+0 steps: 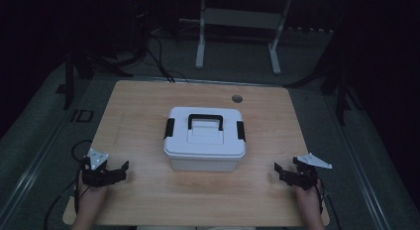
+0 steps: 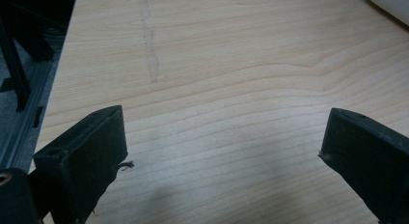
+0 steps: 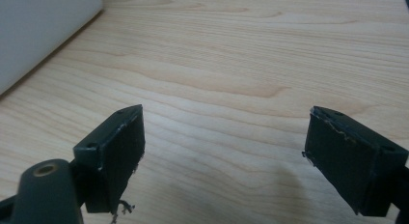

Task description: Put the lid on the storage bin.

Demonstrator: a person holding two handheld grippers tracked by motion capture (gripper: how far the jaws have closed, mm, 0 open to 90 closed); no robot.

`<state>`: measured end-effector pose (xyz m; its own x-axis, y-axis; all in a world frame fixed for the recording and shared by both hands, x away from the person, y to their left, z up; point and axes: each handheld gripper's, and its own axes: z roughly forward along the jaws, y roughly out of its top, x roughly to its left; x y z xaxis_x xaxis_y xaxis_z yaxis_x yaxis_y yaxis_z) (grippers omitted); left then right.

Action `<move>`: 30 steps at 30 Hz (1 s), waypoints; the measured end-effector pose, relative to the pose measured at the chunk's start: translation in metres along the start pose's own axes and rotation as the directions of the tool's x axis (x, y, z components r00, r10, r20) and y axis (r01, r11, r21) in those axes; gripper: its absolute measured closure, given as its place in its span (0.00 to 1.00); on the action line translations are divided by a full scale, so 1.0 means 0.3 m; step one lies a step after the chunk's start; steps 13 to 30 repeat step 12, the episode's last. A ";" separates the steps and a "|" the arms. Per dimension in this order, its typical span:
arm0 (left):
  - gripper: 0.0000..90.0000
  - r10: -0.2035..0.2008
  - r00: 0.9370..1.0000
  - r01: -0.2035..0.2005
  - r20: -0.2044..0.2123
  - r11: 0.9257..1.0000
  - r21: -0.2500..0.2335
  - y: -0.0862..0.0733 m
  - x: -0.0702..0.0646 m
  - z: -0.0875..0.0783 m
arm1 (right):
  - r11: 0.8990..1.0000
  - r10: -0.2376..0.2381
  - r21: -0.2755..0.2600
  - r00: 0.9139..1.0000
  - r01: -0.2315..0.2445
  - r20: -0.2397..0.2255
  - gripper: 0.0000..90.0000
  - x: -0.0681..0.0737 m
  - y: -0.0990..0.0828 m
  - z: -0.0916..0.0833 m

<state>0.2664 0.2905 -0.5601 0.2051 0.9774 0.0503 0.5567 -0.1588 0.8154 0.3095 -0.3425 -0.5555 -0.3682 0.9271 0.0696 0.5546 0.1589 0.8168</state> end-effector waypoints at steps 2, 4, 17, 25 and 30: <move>0.02 0.007 1.000 -0.007 0.001 1.000 0.004 -0.001 -0.002 0.002 | 1.000 0.006 -0.005 1.000 -0.006 0.013 0.15 -0.001 0.000 -0.001; 0.02 0.008 1.000 -0.008 0.001 1.000 0.001 -0.002 -0.004 0.002 | 1.000 0.007 -0.005 1.000 -0.007 0.014 0.16 -0.002 0.001 0.000; 0.02 0.007 1.000 -0.007 0.005 1.000 -0.012 -0.002 -0.007 -0.002 | 1.000 0.015 0.002 1.000 -0.015 0.028 0.16 -0.003 0.001 0.002; 0.02 0.007 1.000 -0.007 0.005 1.000 -0.012 -0.002 -0.007 -0.002 | 1.000 0.015 0.002 1.000 -0.015 0.028 0.16 -0.003 0.001 0.002; 0.02 0.007 1.000 -0.007 0.005 1.000 -0.012 -0.002 -0.007 -0.002 | 1.000 0.015 0.002 1.000 -0.015 0.028 0.16 -0.003 0.001 0.002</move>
